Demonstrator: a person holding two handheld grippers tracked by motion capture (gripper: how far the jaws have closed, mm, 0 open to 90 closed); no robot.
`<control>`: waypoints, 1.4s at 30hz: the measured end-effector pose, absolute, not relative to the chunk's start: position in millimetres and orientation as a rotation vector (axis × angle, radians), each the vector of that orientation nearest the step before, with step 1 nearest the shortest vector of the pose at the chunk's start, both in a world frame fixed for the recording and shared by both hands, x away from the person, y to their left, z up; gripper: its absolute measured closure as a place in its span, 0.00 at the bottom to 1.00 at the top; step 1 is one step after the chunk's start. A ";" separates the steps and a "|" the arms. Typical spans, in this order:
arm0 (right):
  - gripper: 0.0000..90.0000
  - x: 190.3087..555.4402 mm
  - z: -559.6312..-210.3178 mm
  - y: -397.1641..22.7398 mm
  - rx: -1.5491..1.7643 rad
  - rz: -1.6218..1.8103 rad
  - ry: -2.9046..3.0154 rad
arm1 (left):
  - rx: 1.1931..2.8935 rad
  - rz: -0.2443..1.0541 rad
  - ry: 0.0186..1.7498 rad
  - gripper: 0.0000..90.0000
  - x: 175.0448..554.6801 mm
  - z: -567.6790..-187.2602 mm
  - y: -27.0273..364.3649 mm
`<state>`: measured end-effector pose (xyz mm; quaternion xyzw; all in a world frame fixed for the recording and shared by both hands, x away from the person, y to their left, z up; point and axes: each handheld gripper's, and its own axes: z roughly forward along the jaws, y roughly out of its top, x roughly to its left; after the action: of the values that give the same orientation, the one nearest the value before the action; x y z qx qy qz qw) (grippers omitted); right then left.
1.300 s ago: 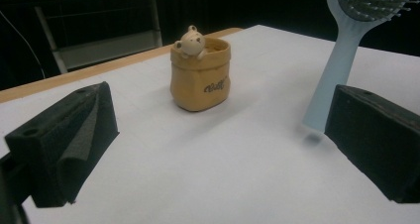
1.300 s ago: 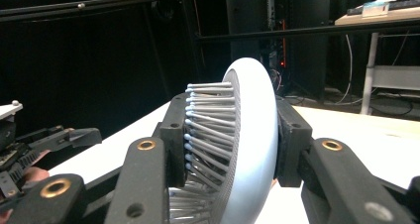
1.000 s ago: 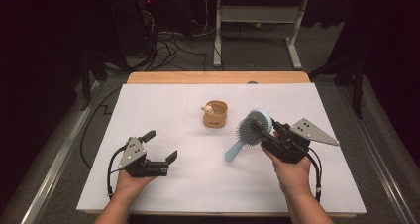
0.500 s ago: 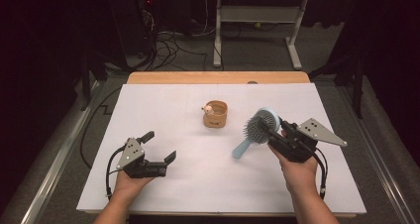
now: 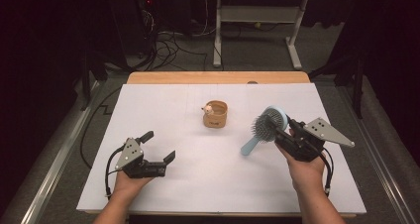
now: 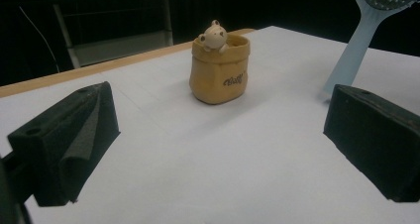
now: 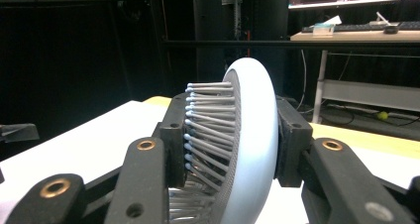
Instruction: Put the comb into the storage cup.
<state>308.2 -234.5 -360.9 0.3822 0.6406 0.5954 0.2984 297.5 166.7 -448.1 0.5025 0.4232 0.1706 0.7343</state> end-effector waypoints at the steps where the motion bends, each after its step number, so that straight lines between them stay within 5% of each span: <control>1: 0.67 308.3 -361.0 -235.3 1.013 1.579 1.700 | 1.107 0.377 0.933 0.02 297.7 -448.2 166.7; 42: 0.66 328.6 -367.4 -206.8 0.932 1.616 1.642 | 1.087 0.370 0.934 0.01 296.9 -448.2 168.4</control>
<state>328.6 -206.8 -367.4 0.3550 0.6255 0.6155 0.3223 296.9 168.4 -448.2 0.4954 0.4255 0.1686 0.7383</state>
